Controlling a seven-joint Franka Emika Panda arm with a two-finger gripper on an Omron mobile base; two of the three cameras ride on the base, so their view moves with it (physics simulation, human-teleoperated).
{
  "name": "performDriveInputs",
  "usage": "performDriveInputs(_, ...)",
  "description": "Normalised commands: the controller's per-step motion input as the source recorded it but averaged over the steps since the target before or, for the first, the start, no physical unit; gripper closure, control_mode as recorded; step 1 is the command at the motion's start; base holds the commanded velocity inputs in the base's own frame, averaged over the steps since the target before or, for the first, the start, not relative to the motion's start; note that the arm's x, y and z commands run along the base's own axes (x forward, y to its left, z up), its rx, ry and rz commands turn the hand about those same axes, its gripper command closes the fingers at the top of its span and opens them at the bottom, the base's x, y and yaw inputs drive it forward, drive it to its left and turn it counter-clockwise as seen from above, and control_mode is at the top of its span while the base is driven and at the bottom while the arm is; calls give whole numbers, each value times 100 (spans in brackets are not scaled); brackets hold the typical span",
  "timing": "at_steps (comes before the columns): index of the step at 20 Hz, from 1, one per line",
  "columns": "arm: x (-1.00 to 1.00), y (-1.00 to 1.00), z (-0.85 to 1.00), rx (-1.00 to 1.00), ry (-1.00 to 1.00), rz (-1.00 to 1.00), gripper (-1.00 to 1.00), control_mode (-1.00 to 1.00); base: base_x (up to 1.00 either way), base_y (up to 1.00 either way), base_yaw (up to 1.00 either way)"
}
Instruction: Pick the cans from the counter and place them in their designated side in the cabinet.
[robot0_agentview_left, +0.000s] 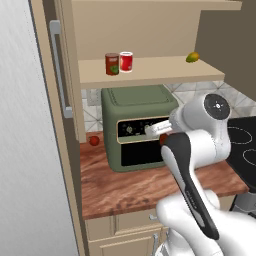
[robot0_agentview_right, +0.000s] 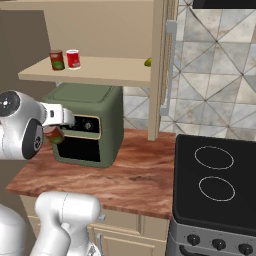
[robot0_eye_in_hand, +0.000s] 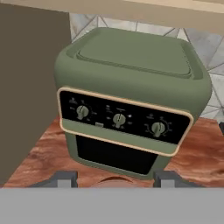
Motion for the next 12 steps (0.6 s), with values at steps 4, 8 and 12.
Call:
performDriveInputs(4, -3, -3, 36, 0, -9, 1, 100, -100, 0, 0, 0)
performDriveInputs(8, -2, -3, 34, 0, -8, 1, 100, -100, 0, 0, 0)
performDriveInputs(12, 0, -2, 33, 0, -5, 1, 100, -100, 0, 0, 0)
